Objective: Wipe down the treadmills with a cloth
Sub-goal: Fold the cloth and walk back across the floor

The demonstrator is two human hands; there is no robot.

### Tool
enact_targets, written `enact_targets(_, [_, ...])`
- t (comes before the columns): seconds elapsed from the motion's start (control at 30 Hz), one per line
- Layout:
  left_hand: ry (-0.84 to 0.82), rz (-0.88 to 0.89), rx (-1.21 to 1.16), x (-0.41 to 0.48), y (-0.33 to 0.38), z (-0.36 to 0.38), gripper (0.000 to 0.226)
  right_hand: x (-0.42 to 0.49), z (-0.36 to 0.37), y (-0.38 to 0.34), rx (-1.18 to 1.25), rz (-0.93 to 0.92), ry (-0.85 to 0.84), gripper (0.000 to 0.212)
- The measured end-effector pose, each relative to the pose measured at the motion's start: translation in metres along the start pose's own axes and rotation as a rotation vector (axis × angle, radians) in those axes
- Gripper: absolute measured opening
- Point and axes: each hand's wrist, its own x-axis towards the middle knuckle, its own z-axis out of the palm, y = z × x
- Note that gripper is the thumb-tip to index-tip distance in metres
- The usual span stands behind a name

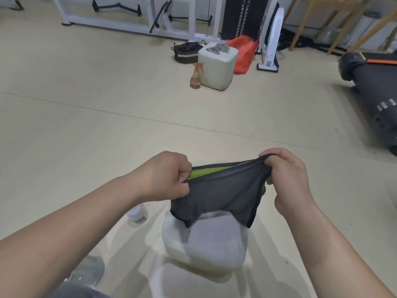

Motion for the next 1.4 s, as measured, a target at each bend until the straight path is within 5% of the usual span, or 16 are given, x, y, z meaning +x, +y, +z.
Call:
enact_targets(0.17, [0.215, 0.042, -0.006, 0.018, 0.012, -0.035, 0.020, 0.012, -0.009, -0.026, -0.011, -0.196, 0.057, 0.038])
enact_targets(0.27, [0.244, -0.016, -0.287, 0.010, 0.014, -0.031, 0.023, 0.006, -0.020, -0.032, -0.032, -0.233, -0.063, 0.037])
enact_targets(0.4, [0.090, -0.115, -0.609, -0.010, -0.002, 0.014, 0.022, -0.001, -0.031, 0.004, -0.294, -0.064, -0.299, 0.023])
enact_targets(0.57, [-0.235, -0.197, -0.223, -0.037, -0.047, 0.077, 0.035, -0.002, -0.034, 0.073, -0.789, 0.168, -0.657, 0.028])
enact_targets(0.63, [-0.344, -0.245, -0.316, -0.043, -0.054, 0.090, 0.006, -0.001, -0.033, 0.089, -0.968, 0.266, -0.785, 0.030])
enact_targets(0.7, [-0.398, -0.265, -0.381, -0.046, -0.057, 0.095, 0.021, 0.000, -0.028, 0.096, -1.142, 0.298, -0.915, 0.013])
enact_targets(0.77, [-0.437, -0.287, -0.414, -0.045, -0.056, 0.097, 0.022, 0.005, -0.025, 0.104, -1.207, 0.329, -0.975, 0.022])
enact_targets(0.93, [-0.167, -0.317, -0.379, -0.026, -0.061, 0.106, 0.019, 0.018, -0.024, 0.113, -0.907, 0.279, -0.715, 0.003])
enact_targets(1.03, [0.053, -0.442, -0.299, -0.012, -0.067, 0.115, 0.013, 0.032, -0.017, 0.129, -0.668, 0.094, -0.412, 0.021])
enact_targets(1.17, [0.025, -0.704, -0.109, -0.009, -0.080, 0.139, 0.062, 0.033, -0.012, 0.159, -0.952, -0.097, -0.253, 0.047])
enact_targets(1.3, [-0.075, -0.938, -0.491, -0.019, -0.095, 0.166, 0.057, 0.028, -0.009, 0.175, -0.802, 0.116, -0.267, 0.048])
enact_targets(1.4, [0.007, -0.886, -0.456, -0.014, -0.102, 0.169, 0.040, 0.027, -0.008, 0.179, -0.621, 0.288, -0.259, 0.025])
